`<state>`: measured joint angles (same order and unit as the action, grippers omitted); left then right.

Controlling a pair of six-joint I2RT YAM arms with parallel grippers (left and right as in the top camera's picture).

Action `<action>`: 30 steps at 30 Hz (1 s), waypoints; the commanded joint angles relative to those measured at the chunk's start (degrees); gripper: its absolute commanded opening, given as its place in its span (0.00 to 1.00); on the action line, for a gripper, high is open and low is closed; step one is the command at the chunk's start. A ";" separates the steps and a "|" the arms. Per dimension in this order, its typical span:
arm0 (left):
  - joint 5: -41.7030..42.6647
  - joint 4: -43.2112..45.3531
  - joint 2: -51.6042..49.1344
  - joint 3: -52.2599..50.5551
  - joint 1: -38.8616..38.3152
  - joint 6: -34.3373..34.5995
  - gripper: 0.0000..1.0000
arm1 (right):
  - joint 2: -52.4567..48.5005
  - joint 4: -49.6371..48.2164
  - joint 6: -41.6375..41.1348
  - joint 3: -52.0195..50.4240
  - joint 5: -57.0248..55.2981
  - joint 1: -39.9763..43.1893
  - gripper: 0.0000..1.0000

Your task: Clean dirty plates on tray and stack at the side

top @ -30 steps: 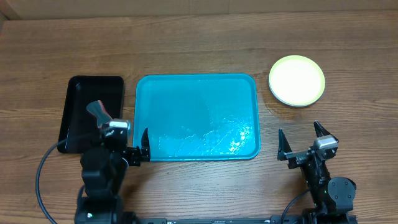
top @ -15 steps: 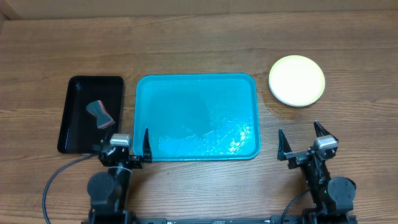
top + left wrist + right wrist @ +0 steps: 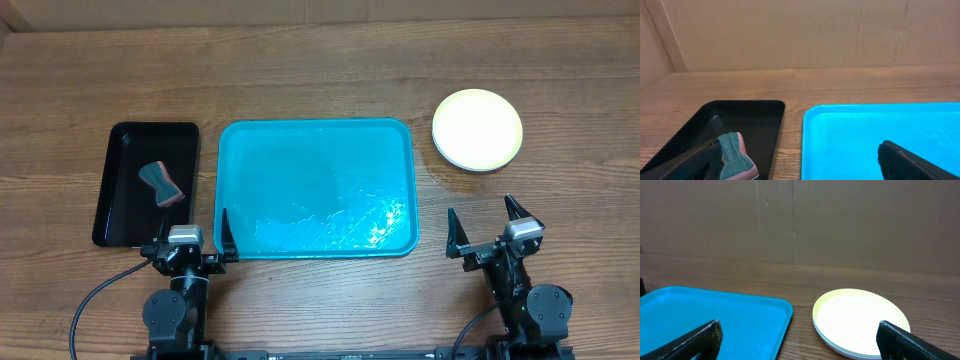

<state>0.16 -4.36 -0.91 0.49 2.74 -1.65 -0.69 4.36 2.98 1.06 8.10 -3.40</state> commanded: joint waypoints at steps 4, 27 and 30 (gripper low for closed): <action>-1.22 -0.09 0.72 -0.22 0.26 0.33 1.00 | 0.52 -0.22 -0.39 -0.59 -0.37 0.24 1.00; -1.79 0.02 0.70 -0.22 0.28 2.49 1.00 | 0.52 -0.22 -0.39 -0.59 -0.37 0.24 1.00; -1.79 0.02 0.70 -0.22 0.28 2.49 1.00 | 0.52 -0.22 -0.39 -0.59 -0.37 0.24 1.00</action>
